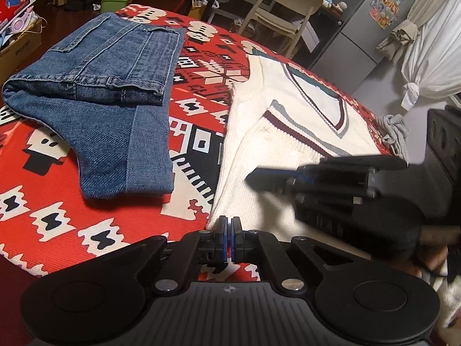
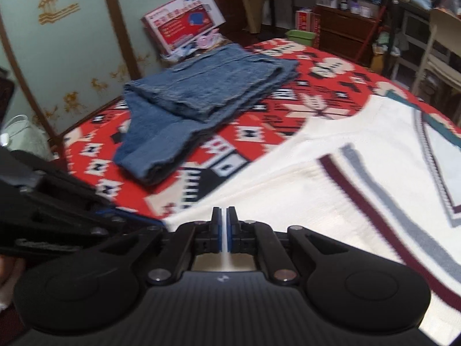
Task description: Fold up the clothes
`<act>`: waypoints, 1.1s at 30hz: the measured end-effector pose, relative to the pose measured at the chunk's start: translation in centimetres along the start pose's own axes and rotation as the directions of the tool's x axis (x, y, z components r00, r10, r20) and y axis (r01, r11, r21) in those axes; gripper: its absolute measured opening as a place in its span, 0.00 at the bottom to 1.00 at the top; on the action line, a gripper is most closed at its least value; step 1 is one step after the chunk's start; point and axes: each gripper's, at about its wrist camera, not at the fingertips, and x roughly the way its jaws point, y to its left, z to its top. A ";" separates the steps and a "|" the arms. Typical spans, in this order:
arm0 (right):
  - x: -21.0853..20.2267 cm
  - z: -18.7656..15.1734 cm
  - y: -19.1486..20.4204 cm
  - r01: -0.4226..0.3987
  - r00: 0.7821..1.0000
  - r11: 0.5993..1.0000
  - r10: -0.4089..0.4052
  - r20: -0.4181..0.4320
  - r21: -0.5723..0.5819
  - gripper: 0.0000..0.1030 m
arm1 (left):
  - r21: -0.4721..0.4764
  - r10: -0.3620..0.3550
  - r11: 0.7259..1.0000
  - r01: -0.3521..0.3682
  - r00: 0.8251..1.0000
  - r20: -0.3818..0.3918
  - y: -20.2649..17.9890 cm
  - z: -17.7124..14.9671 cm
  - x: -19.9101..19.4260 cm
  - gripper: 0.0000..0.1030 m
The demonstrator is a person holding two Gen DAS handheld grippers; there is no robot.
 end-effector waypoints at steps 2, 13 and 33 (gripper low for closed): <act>0.0 0.1 -1.1 0.028 1.000 0.999 -0.028 0.003 0.020 0.03 | 0.002 -0.001 1.000 0.001 1.000 0.000 0.0 0.0 0.0 0.03; 0.1 1.4 -4.8 0.103 0.994 0.989 -0.106 0.028 0.110 0.00 | 0.007 -0.005 1.000 0.005 1.000 0.001 -0.1 -0.1 0.1 0.03; -0.9 0.3 -4.9 0.146 0.988 0.985 -0.149 0.029 0.090 0.00 | 0.032 0.004 0.999 -0.004 1.000 0.002 -0.4 -0.2 0.1 0.04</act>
